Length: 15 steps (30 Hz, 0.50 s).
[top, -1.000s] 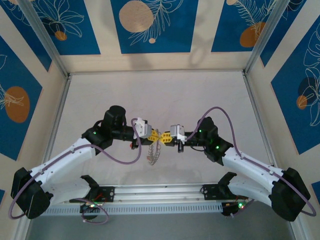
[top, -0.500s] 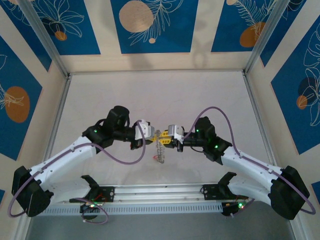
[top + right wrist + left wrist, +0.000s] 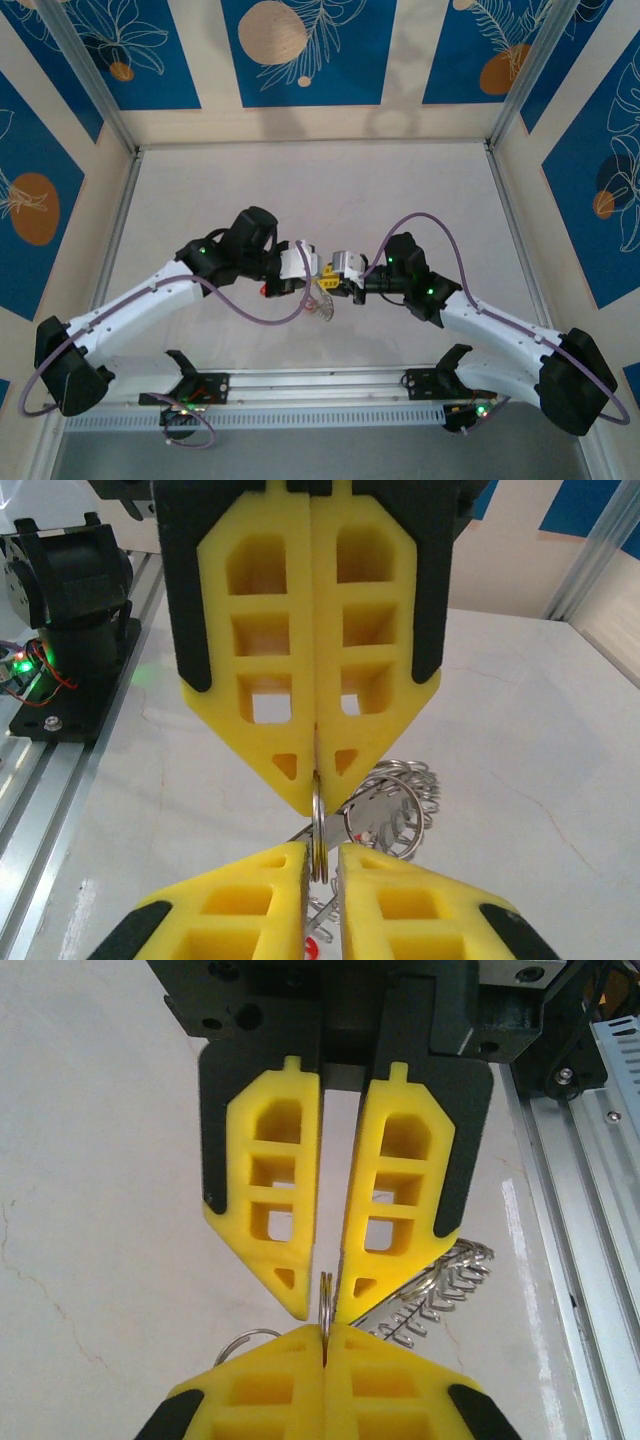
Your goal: Put the keys on the keyring
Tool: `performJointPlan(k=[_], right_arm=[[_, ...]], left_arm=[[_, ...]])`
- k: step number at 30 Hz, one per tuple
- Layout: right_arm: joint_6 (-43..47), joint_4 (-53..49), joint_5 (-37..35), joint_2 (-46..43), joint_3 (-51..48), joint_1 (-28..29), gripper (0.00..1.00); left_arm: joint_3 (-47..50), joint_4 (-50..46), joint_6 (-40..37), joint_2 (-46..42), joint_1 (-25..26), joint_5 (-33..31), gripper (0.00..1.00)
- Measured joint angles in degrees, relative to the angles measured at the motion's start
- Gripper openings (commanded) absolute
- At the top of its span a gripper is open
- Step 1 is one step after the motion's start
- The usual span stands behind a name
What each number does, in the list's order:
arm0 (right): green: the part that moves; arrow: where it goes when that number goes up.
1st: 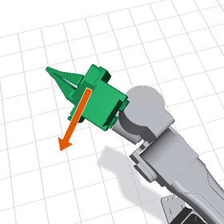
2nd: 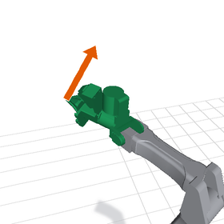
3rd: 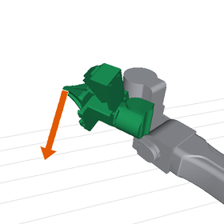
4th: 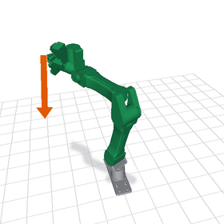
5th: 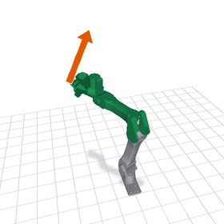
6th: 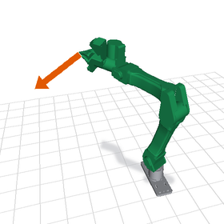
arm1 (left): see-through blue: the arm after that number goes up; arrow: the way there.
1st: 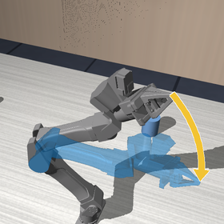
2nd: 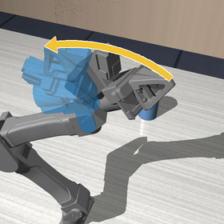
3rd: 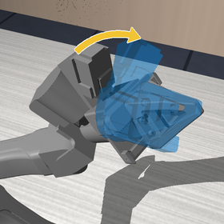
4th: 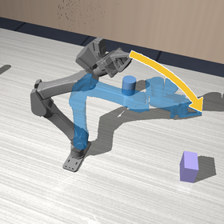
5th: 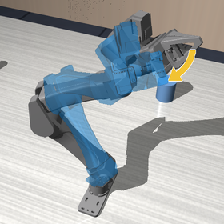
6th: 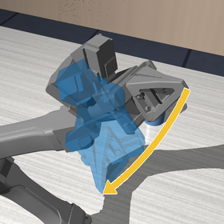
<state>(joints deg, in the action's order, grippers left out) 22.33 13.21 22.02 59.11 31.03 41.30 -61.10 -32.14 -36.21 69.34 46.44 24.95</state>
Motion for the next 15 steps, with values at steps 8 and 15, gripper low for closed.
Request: performJointPlan(k=[8, 15], right_arm=[[0.09, -0.68, 0.81, -0.07, 0.0, 0.33, 0.0], [-3.17, 2.19, 2.78, -0.2, -0.81, 0.02, 0.0]], left_arm=[[-1.73, -2.47, 0.0, 2.05, 0.0, 1.14, 0.0], [-2.23, -3.28, -0.13, 2.1, -0.59, 5.11, 0.25]])
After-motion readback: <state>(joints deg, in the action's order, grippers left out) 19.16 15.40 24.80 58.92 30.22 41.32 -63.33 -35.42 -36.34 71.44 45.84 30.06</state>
